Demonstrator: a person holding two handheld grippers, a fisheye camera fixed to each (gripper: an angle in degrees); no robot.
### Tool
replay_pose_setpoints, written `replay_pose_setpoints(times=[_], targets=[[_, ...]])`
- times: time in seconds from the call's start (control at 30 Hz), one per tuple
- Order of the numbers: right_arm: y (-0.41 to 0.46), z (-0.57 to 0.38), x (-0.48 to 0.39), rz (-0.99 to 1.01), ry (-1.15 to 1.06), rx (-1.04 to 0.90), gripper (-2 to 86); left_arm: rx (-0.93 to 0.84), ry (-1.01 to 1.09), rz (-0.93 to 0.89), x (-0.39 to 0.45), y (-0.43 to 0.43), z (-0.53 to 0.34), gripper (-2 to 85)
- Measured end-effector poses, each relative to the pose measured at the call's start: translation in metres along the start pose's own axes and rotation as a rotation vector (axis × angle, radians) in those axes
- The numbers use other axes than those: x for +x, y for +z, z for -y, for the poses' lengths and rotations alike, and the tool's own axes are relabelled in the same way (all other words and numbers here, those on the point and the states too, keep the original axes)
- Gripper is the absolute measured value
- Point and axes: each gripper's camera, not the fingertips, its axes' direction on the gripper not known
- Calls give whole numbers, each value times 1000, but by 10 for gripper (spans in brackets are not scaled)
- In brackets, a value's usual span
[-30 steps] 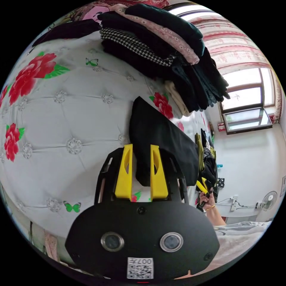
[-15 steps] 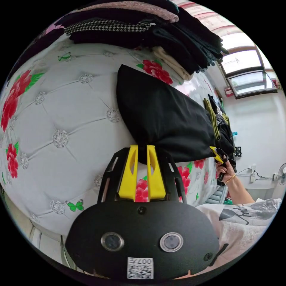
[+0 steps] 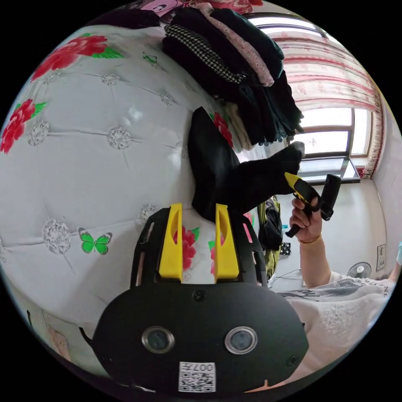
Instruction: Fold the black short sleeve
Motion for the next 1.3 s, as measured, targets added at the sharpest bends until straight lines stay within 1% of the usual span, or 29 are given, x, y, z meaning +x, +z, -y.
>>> replay_pose_setpoints(times=[0.03,0.1,0.2,0.37,0.43,0.5,0.57,0.63,0.7,0.83,0.93,1.0,1.03,1.07,1.13,1.2,1.27,1.3], targets=[[40,4,-12,19,-13,-61,39,3,-5,-7,-3,-2,-2,116],[87,-2,-20,56,7,-121,48,5,-18,-29,-11,-4,-9,124],[116,-30,-10,119,75,-135,56,-5,-27,-110,-19,0,-15,145],[93,-92,44,85,263,-95,61,13,-56,-214,-25,14,1,152],[70,-131,71,66,382,-40,60,6,-61,-225,-23,22,15,147],[55,-160,85,60,463,6,58,-4,-77,-217,-20,30,32,131],[46,-183,92,55,526,50,54,-20,-149,-202,-23,41,55,77],[43,-203,95,53,586,85,49,-15,-199,-192,-29,46,71,59],[45,-206,94,47,607,93,45,-10,-201,-183,-31,43,88,53],[52,-182,84,13,558,68,38,50,-55,-21,-26,-18,131,47],[53,-158,80,-12,511,55,35,95,-19,180,-47,-96,156,46],[54,-146,79,-28,492,52,35,215,-104,307,-80,-172,162,46],[57,-140,79,-34,484,45,36,254,-140,335,-89,-190,161,46],[58,-137,79,-37,481,41,37,333,-224,393,-105,-223,154,46],[66,-125,81,-49,475,22,41,436,-334,470,-123,-257,136,47],[71,-117,81,-56,463,17,46,517,-419,473,-135,-276,105,53],[76,-113,84,-52,472,15,52,558,-419,431,-135,-277,81,57],[79,-112,89,-17,490,21,56,571,-408,428,-133,-275,73,58]])
